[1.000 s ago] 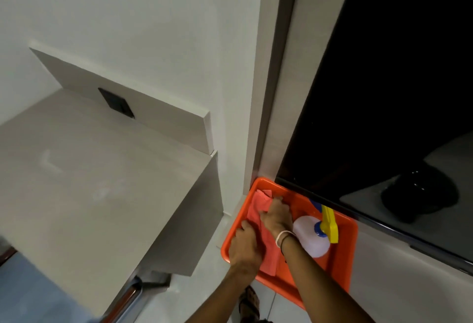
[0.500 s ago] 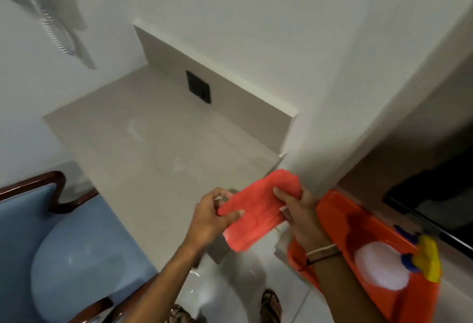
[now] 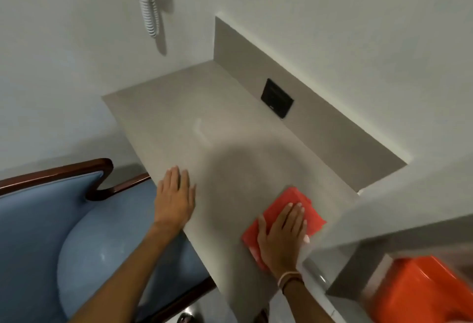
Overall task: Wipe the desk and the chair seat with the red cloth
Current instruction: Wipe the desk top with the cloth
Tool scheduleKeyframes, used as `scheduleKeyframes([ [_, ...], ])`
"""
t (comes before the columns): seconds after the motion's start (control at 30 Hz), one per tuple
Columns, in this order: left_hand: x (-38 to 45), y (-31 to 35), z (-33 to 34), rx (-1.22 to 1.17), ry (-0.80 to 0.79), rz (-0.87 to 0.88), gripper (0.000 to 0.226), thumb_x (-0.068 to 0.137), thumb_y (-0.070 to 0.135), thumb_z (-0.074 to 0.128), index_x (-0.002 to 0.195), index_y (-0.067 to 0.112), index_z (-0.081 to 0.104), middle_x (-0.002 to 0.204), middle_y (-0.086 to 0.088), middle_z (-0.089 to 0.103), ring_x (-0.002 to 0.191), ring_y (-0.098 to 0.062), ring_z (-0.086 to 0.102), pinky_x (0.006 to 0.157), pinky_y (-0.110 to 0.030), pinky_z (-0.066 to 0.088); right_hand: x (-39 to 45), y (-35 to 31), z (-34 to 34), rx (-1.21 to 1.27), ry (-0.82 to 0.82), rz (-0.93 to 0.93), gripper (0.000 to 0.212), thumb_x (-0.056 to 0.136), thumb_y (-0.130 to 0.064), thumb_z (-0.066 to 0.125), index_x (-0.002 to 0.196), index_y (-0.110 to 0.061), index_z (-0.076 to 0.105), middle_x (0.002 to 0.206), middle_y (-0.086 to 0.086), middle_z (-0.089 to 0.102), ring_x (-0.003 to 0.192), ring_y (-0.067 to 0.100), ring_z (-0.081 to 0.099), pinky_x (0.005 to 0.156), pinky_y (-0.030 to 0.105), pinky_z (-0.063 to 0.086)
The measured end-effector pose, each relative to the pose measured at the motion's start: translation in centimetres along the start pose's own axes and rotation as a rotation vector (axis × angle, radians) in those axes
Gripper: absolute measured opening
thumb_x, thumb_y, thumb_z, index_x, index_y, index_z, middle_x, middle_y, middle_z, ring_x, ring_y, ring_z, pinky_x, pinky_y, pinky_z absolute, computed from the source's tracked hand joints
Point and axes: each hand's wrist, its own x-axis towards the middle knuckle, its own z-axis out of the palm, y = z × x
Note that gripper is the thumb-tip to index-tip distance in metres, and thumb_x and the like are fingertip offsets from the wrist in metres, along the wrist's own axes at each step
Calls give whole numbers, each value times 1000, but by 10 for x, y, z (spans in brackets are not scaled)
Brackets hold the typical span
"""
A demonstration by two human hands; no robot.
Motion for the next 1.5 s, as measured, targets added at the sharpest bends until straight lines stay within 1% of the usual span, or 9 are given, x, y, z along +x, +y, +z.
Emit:
scheduleKeyframes([
  [0.27,121,-102,9,-45,76,-63,67,101,38,20,154,-3,25,163,-26,23,152,-40,23,126,-55,19,108,-90,43,-80,77,35,94,94,-65,35,153,8,27,159,35,29,150,47,27,123,59,24],
  [0.57,138,-112,21,-154,169,-94,62,103,28,23,156,-1,13,168,-17,7,157,-27,1,129,-45,0,270,-266,64,-184,-85,-842,78,97,-49,41,161,-12,17,170,16,14,159,28,12,129,47,12],
  [0.77,134,-112,17,-217,191,-65,61,103,23,28,154,-7,15,166,-25,9,156,-37,4,128,-51,0,211,-217,55,-227,-140,-1259,76,92,-41,43,160,-14,22,170,12,19,158,26,16,128,48,18],
  [0.87,133,-112,15,-168,159,-52,62,102,24,25,154,-8,15,165,-27,9,155,-40,4,128,-54,2,123,-135,52,-124,-153,-1199,76,95,-43,43,161,-13,19,171,11,14,159,26,9,128,50,14],
  [1.03,129,-112,14,-82,119,-17,64,101,29,21,154,-8,15,165,-28,10,155,-41,5,128,-53,4,18,9,30,-123,-115,-717,75,95,-43,41,162,-19,16,172,3,7,160,22,7,129,48,10],
  [1.13,129,-111,15,-75,128,-23,64,101,29,20,154,-7,15,166,-27,11,156,-40,5,128,-51,3,15,37,23,-217,-89,-501,74,92,-41,36,160,-13,23,170,12,16,157,31,18,121,60,26],
  [1.23,131,-109,17,-96,152,-49,63,101,28,20,154,-7,16,165,-27,11,155,-40,5,128,-52,4,30,3,32,-166,-38,-414,76,92,-43,37,159,-8,26,168,18,20,156,37,21,120,61,29],
  [1.33,132,-109,18,-170,139,-53,64,100,27,21,155,-5,15,166,-25,9,156,-39,1,127,-52,-1,40,-70,53,-99,-15,-574,77,97,-48,37,160,-8,20,169,20,16,157,36,14,125,57,22],
  [1.5,125,-121,-11,-852,80,-310,54,105,33,25,156,15,28,168,-9,20,156,-26,15,129,-53,13,59,-190,73,-40,12,-566,78,92,-45,39,158,-4,25,165,27,21,156,40,18,124,58,21],
])
